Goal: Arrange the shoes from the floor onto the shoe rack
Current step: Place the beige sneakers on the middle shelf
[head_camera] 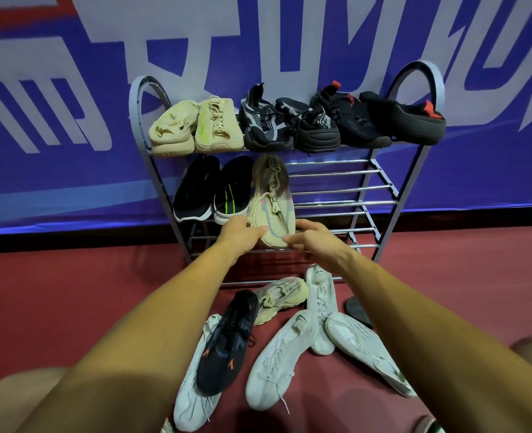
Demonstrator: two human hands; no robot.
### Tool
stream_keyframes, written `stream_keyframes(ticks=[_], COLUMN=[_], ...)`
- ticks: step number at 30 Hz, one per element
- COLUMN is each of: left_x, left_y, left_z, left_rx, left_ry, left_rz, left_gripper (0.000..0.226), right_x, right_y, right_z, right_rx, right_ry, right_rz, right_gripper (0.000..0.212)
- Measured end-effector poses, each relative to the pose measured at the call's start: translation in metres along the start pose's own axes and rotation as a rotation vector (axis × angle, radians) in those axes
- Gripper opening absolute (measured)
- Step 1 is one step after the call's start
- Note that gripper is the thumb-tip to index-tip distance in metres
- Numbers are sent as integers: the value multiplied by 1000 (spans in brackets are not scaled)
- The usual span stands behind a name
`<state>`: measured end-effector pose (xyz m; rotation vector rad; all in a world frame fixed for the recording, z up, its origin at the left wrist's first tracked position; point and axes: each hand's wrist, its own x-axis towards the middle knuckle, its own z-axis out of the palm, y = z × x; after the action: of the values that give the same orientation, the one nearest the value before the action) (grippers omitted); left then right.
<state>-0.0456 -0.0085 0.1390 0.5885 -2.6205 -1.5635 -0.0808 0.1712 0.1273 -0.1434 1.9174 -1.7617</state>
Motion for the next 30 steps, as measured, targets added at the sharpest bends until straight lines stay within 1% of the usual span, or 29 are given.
stream_keyframes(ticks=[4,6,9,14,17,21,24,26,30], left_x=[0,0,4,12,15,16,19,21,26], left_y=[3,5,4,-3,-3,4,4,2,0], left_z=[4,6,11,17,17,21,24,24,23], left_rx=[170,187,139,19,-92,-130,-140,-134,-114], left_ry=[66,63,45,-22,-65,-135,-111,-106,-85], left_rz=[24,25,51,65,48,39,44,45,25], left_gripper=[35,44,56,60,70,78,87,88,90], right_x=[4,7,12,26,32,37,40,42,43], right_y=[5,6,5,5,7,4,5,8,7], right_z=[0,-1,-2,-1,3,9,11,11,10], right_rx=[21,28,62,94,110,131,157,173,197], right_ry=[46,75,120,186,212,237,247,262,274], right_rz=[-28,-39,-56,-114,-130,-159,-158,-156,-165], right_gripper=[41,41,41,43,39,35,35,38,34])
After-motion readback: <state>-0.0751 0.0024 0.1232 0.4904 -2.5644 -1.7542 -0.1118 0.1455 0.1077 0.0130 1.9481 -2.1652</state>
